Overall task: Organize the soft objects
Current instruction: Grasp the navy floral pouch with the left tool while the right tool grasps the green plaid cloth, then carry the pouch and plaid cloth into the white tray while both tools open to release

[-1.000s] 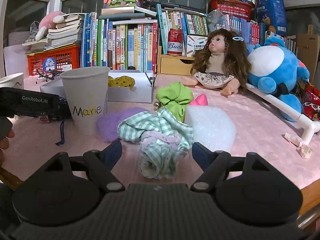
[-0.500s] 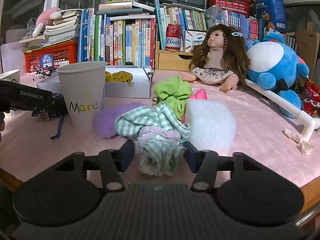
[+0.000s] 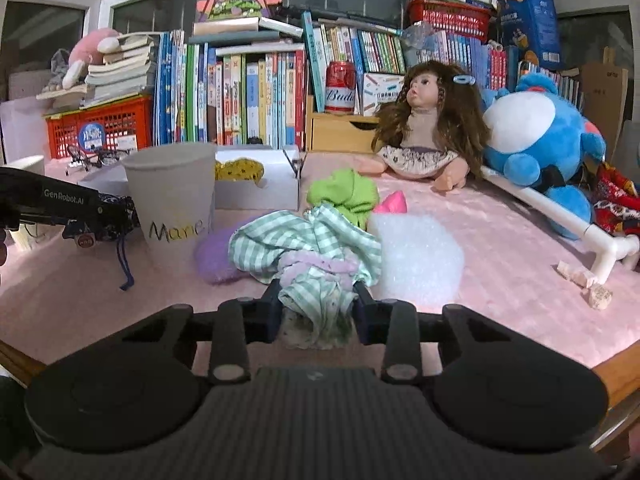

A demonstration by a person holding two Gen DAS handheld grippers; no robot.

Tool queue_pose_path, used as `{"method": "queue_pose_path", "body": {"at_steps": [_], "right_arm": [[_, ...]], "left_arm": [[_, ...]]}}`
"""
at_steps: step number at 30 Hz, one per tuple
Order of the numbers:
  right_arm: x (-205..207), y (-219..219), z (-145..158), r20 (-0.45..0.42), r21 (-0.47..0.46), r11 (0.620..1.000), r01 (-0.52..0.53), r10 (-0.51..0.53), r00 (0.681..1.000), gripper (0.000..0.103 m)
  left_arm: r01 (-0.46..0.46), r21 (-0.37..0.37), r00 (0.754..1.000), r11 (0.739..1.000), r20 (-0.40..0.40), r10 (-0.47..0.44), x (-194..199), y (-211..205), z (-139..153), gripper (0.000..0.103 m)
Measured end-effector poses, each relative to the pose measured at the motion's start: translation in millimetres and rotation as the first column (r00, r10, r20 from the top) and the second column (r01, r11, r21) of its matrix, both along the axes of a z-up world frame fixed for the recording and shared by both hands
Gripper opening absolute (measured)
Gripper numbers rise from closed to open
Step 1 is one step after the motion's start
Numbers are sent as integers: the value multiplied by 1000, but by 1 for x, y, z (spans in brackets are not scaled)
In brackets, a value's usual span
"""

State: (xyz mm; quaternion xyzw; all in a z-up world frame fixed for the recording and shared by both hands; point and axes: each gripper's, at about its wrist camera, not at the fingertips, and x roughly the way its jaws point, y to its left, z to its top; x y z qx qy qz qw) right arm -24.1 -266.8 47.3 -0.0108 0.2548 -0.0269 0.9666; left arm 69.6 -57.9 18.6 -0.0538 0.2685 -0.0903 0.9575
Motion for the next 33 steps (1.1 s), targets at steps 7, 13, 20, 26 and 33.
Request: {"method": "queue_pose_path", "body": {"at_steps": [7,13,20,26,33], "right_arm": [[-6,5,22,63,-8,1000,-6,7,998,39],[-8,8,40,114,-22,1000,-14,16,993,39],[3,9,58,143,-15,1000,-22,24,989,39],[19,9,69,163,22,999,-46,42,986,39],[39,16,76,156,47,995,-86,78,985,39]], "left_arm": [[2,0,998,1000,59,-2,-11,4,22,34],[11,0,996,1000,92,-11,-21,6,43,34],[31,3,993,1000,115,-31,-23,12,68,34],[44,-40,995,998,89,-41,-11,23,82,34],[37,-20,996,999,87,-35,3,29,94,34]]}}
